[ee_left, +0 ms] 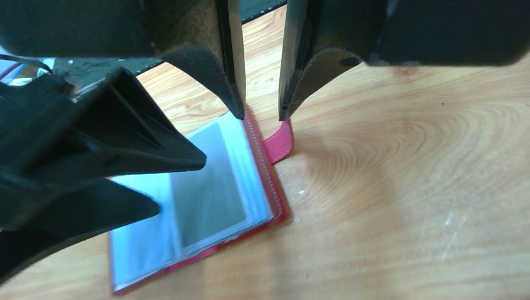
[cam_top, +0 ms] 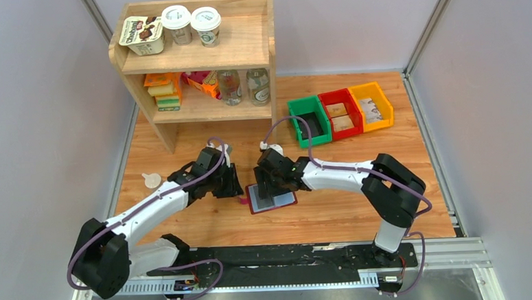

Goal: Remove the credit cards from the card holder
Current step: Remove the credit card from the card holder.

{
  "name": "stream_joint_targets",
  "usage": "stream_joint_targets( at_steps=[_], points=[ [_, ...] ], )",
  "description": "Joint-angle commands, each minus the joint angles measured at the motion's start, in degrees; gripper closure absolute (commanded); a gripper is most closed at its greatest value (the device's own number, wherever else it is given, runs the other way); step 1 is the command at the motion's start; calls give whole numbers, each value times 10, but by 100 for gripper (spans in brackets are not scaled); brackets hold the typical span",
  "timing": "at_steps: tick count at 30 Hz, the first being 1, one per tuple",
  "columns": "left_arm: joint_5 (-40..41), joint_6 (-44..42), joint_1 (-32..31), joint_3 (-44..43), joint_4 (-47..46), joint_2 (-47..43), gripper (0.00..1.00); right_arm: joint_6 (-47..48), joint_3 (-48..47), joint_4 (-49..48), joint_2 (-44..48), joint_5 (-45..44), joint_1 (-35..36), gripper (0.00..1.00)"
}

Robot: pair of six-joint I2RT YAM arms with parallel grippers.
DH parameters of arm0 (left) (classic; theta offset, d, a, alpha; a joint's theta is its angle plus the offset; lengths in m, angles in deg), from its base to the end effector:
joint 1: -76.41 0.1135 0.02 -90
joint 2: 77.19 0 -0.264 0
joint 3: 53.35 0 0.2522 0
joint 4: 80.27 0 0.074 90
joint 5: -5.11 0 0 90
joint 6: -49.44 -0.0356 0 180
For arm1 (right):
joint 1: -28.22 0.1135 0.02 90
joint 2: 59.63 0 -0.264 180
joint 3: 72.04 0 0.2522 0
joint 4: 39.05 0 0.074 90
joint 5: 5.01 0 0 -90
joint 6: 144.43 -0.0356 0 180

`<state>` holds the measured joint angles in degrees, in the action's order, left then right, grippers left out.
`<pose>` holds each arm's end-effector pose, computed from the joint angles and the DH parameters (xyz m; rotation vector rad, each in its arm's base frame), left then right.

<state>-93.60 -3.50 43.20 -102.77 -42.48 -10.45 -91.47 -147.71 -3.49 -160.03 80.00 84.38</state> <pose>0.1802 -0.1244 0.1914 -0.0257 2.6558 -0.6455 0.1980 0.2898 0.1726 -0.4161 2.6577 0.4379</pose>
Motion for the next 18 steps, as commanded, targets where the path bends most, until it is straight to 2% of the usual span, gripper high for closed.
stream_joint_targets(
  at_steps=[1, 3, 5, 8, 11, 18],
  points=[
    [16, -10, 3, -44, 22, -28, 65, -18, 31, -76, 41, 40, -21, 35],
    [-5, -14, 3, -51, 16, -20, 61, -15, 35, -79, 45, 40, -22, 35],
    [-17, -11, 3, -52, 13, -7, 60, -15, 37, -79, 49, 39, -23, 35],
    [12, 0, 3, -51, 25, 8, 60, -7, 5, -41, 39, 10, -17, 30],
    [33, 7, 3, -36, 37, 28, 64, 3, -38, 11, 18, -33, -5, 25],
    [7, 10, 4, -18, 17, 80, 72, -1, -87, 53, -28, -76, 22, 20]
  ],
)
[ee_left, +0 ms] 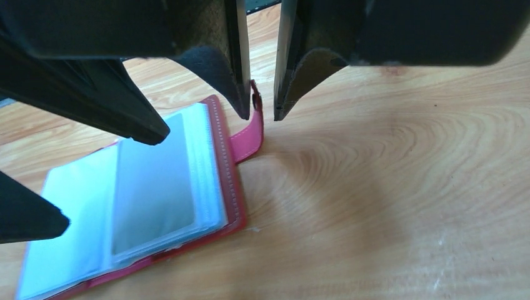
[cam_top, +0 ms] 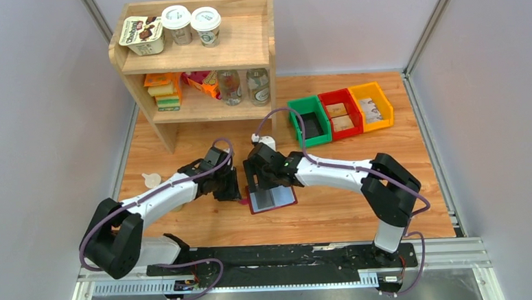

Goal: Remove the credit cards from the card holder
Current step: Remove the credit card from the card holder.

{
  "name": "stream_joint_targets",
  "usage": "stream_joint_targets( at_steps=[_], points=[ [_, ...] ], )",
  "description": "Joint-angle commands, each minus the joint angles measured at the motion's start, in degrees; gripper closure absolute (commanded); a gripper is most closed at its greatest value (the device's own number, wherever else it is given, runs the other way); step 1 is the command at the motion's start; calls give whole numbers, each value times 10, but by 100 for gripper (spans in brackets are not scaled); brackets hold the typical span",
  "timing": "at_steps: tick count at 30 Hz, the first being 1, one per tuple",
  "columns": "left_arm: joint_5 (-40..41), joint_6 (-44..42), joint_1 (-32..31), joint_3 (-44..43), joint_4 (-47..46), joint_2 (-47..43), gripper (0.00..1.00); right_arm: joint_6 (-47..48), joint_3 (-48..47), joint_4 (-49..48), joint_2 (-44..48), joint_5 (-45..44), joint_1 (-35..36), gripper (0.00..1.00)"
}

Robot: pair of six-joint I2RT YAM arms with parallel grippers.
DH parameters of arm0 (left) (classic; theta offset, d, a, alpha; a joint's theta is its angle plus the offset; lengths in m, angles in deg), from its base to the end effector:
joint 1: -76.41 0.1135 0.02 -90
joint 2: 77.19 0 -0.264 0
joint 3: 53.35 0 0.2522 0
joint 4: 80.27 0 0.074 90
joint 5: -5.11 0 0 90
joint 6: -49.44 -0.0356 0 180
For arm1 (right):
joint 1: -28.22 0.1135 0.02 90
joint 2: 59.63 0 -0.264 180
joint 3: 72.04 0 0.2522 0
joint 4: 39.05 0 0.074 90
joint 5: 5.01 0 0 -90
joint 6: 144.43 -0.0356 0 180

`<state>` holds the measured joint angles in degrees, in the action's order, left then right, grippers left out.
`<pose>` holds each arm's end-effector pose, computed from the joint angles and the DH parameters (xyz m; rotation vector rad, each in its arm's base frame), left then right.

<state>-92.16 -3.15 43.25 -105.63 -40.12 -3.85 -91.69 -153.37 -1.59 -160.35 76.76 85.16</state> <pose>0.1920 -0.1308 0.1800 -0.0572 2.7508 -0.5505 0.2043 0.3046 0.1977 -0.3911 2.5820 0.4414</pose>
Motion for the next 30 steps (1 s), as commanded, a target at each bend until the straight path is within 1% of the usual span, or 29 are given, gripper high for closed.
stream_joint_targets(
  at_steps=[1, 2, 6, 8, 14, 20, 24, 30],
  points=[
    [-8, 6, 4, 14, -12, 15, 74, -2, -34, 38, -30, -48, 17, 20],
    [-13, 7, 3, 17, -15, 15, 74, -4, -40, 45, -35, -53, 18, 19],
    [-20, 10, 3, 27, -27, 16, 84, -8, -50, 59, -54, -70, 26, 18],
    [-23, 11, 4, 30, -32, 15, 87, -8, -53, 62, -64, -71, 29, 18],
    [-27, 14, 4, 42, -40, 4, 94, -10, -69, 78, -85, -87, 42, 17],
    [-20, 16, 4, 48, -37, -14, 100, -19, -81, 129, -87, -147, 47, 19],
    [-15, 16, 4, 49, -34, -21, 100, -19, -76, 151, -69, -181, 47, 23],
    [-13, 14, 5, 51, -30, -21, 100, -12, -63, 153, -19, -194, 44, 27]
  ],
)
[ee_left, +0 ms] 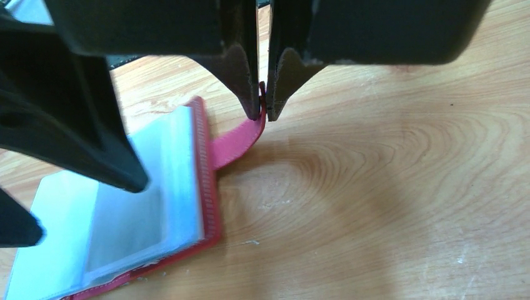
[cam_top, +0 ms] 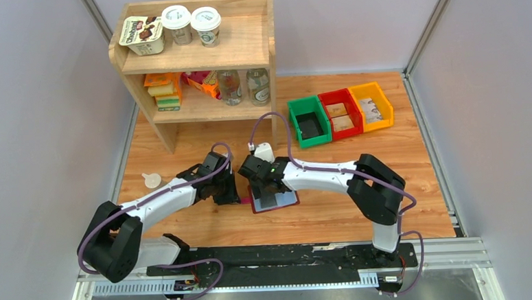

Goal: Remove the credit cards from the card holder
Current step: Remove the credit card from the card holder.

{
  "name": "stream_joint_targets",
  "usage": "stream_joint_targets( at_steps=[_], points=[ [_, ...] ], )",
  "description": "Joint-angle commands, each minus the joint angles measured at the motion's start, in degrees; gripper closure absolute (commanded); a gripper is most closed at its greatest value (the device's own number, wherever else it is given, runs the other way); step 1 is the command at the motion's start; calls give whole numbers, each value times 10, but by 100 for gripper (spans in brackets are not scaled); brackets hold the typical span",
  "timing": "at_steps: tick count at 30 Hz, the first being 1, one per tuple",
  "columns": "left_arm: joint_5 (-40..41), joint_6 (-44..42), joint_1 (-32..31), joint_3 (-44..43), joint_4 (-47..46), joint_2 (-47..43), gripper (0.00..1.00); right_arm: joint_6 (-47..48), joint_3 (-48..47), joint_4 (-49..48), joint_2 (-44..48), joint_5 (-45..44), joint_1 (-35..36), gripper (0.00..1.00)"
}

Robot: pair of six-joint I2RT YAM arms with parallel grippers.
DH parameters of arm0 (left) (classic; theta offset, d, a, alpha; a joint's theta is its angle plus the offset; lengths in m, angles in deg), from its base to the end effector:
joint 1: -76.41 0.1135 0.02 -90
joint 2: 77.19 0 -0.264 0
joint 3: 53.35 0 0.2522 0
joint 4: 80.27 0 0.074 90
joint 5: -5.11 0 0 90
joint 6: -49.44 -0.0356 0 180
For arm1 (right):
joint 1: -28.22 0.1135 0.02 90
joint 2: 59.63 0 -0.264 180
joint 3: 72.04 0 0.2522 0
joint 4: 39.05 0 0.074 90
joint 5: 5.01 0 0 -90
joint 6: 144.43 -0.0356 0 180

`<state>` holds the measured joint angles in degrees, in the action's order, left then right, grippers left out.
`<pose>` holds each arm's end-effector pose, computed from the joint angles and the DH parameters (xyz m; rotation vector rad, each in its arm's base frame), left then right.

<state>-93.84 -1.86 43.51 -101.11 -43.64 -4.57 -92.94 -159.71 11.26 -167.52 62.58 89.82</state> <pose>0.1835 -0.1253 0.1635 -0.0851 2.7677 -0.5872 0.1895 0.3220 0.1768 -0.4384 2.5925 0.0114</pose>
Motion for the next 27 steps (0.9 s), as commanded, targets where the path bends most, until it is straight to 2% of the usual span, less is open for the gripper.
stream_joint_targets(
  at_steps=[1, 7, 11, 17, 27],
  points=[
    [4, 0, 2, 5, 5, -14, 100, 1, 3, 26, 59, -54, -4, 28],
    [9, 0, 3, 6, 9, -20, 100, 4, 22, 27, 94, -54, -19, 30],
    [9, 1, 3, 8, 9, -25, 100, 17, 26, -5, 95, -9, -17, 27],
    [7, 1, 3, 10, 8, -28, 100, 17, 6, -51, 54, 33, -3, 19],
    [3, 1, 4, 11, 3, -26, 100, 8, 3, -77, 4, 65, -1, 15]
  ],
)
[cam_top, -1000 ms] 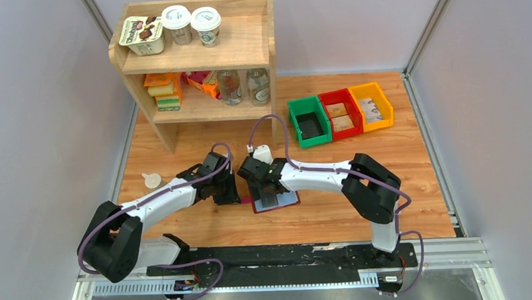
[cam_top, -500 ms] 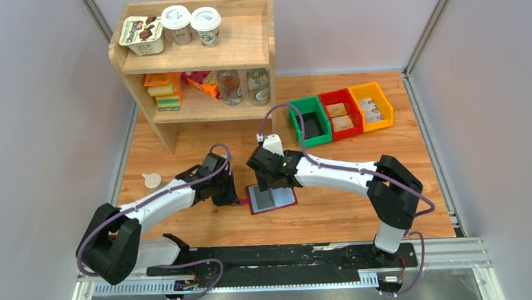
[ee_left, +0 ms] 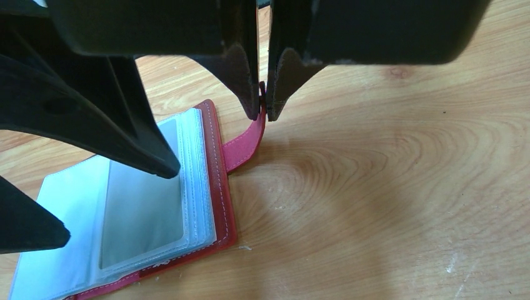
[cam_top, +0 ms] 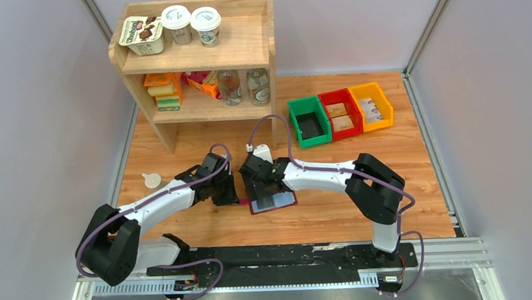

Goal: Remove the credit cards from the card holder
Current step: Remove the credit card from the card holder.

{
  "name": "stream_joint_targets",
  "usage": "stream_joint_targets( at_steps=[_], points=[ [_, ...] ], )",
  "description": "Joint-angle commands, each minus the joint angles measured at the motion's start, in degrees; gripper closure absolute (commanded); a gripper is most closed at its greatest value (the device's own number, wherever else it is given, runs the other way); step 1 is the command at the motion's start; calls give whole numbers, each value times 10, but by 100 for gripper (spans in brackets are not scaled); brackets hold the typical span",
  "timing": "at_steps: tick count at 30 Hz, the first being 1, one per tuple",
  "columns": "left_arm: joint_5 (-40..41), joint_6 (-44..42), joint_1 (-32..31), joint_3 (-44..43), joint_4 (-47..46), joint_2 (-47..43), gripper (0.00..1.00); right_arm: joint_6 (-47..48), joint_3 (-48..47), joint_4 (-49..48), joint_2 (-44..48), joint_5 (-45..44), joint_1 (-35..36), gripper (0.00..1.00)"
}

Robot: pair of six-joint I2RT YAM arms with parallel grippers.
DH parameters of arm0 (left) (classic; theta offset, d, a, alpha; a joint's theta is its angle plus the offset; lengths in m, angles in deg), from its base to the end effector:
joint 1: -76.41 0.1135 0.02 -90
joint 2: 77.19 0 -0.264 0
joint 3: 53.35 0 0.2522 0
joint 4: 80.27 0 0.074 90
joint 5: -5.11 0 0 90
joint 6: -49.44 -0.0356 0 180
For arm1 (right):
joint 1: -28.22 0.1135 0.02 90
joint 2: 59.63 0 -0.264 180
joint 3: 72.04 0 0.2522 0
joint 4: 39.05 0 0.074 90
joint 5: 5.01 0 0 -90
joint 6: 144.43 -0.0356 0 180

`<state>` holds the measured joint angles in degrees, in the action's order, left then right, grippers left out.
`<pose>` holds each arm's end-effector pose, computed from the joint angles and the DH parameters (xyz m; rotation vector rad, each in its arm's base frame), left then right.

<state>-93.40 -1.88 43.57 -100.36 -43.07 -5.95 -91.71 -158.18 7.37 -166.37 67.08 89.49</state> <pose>0.1797 -0.1223 0.1641 -0.0885 2.7637 -0.5783 0.1895 0.3229 0.1783 -0.4666 2.6037 0.1355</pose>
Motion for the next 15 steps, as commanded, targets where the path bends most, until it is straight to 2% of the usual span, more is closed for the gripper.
stream_joint_targets(
  at_steps=[1, 6, 15],
  points=[
    [-1, 0, 3, 5, -2, -13, 100, -5, -11, -43, -9, 24, 2, 15],
    [-1, -1, 3, 5, -3, -14, 100, -3, -14, -44, -16, 34, 2, 14],
    [6, -1, 5, 4, 2, -24, 100, -12, -20, 33, -32, -43, 3, 16]
  ],
)
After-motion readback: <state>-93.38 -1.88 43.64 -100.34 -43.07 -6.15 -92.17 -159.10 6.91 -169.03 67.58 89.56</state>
